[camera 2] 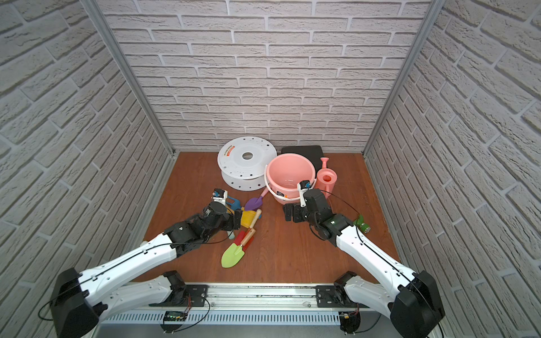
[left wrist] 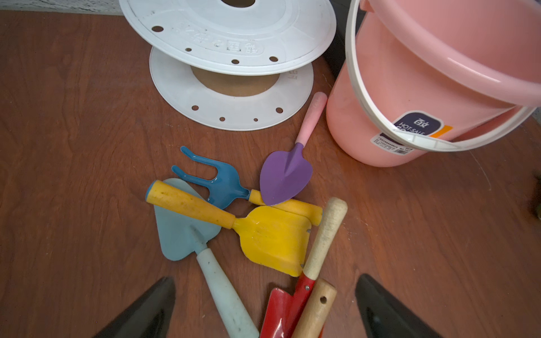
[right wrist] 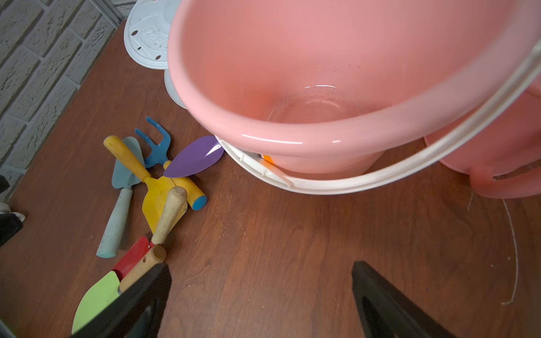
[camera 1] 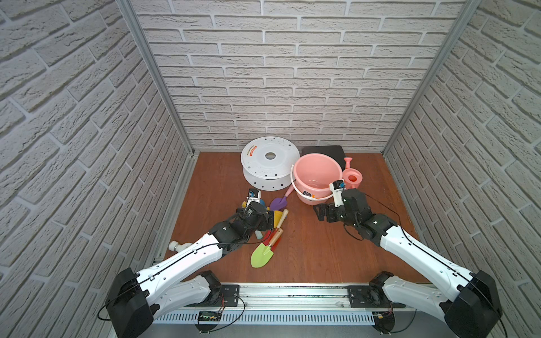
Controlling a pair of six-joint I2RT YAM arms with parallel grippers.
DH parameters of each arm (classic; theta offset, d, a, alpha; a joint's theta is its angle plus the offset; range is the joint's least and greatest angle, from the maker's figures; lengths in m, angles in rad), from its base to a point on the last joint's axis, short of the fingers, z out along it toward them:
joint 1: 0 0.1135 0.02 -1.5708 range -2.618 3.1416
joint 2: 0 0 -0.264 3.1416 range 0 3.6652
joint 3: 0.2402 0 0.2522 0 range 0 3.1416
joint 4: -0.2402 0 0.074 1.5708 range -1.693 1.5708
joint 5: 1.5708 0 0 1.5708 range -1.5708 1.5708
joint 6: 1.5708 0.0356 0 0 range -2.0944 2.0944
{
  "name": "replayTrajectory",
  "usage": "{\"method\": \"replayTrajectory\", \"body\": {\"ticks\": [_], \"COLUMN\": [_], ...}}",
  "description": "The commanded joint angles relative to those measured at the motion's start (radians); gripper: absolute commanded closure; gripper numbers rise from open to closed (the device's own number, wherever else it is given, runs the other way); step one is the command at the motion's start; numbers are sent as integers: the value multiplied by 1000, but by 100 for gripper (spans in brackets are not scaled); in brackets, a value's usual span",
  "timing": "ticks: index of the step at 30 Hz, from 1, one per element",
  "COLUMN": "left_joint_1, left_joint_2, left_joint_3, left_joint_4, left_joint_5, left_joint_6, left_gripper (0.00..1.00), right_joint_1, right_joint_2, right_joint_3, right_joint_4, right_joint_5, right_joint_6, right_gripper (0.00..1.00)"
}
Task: Organize the gardening tools
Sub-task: Pick up the gardening tool from the center of the board.
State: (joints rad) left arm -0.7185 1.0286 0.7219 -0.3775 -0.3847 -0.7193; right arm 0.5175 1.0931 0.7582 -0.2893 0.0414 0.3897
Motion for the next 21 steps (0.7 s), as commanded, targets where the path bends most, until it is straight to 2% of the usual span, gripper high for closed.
{"method": "replayTrajectory", "body": {"ticks": [1, 5, 8, 10, 15, 19, 21], "left_joint_1": [-3, 32, 95, 124, 139, 144, 148], "left_joint_2": [-3, 39, 92, 140, 244, 275, 288], "left_joint_3": [21, 30, 49, 60, 124, 113, 99], "left_joint_4": [-127, -163, -172, -150, -219, -253, -227], "left_joint_5": [-57, -85, -35, 2, 12, 12, 61], "left_joint_6": [-115, -173, -213, -189, -157, -240, -275], "left_gripper": [5, 9, 9, 9, 12, 15, 18], "right_joint_1": [51, 101, 134, 153, 178, 190, 198], "right_joint_2": [-5, -2, 4, 8, 10, 14, 14], "right_joint_3": [3, -6, 1, 5, 8, 12, 13], "right_joint_4": [46, 56, 44, 40, 35, 36, 35], "right_joint_5": [60, 78, 87, 97, 110, 109, 117], "right_joint_6": [-9, -9, -12, -18, -21, -21, -23], "right_gripper": [0, 0, 0, 0, 0, 0, 0]}}
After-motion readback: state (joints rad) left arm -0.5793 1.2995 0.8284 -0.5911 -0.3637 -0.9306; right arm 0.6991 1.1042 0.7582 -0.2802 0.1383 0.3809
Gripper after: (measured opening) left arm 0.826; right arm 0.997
